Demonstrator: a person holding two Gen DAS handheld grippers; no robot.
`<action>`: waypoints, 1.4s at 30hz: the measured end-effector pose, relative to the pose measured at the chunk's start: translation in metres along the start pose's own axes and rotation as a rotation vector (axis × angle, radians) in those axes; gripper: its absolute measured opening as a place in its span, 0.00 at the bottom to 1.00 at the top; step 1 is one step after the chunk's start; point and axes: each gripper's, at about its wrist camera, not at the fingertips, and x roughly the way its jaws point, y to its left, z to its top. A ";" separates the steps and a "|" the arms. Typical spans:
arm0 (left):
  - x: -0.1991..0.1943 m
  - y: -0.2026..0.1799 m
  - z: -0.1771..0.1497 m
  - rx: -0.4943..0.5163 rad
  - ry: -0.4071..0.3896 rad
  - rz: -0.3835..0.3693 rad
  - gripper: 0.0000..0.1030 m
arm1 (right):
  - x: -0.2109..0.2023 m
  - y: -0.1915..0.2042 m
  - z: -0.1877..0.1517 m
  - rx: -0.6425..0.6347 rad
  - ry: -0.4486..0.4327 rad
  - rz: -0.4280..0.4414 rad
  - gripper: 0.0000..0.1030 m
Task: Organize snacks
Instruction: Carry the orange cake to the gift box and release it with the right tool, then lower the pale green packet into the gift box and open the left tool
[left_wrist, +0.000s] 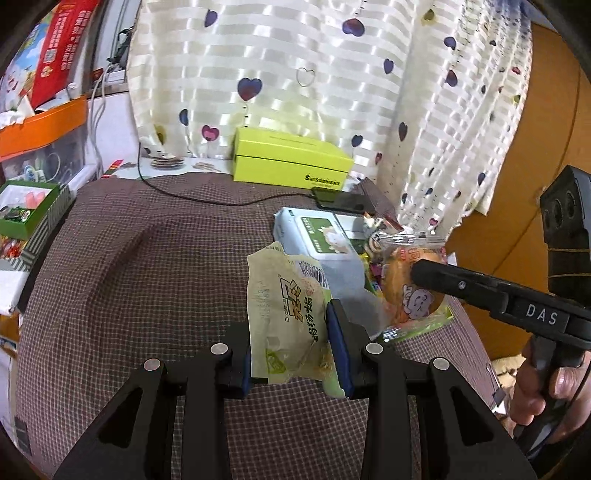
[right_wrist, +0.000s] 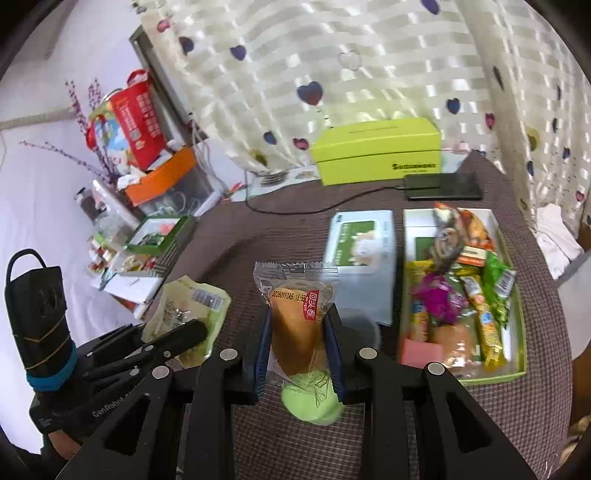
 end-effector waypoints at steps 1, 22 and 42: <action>0.001 -0.003 0.000 0.006 0.003 -0.004 0.34 | -0.003 -0.006 -0.002 0.010 -0.003 -0.008 0.25; 0.019 -0.043 0.003 0.077 0.048 -0.066 0.34 | -0.046 -0.111 -0.020 0.204 -0.060 -0.156 0.25; 0.038 -0.058 0.011 0.111 0.075 -0.060 0.34 | 0.026 -0.168 -0.022 0.251 0.049 -0.170 0.34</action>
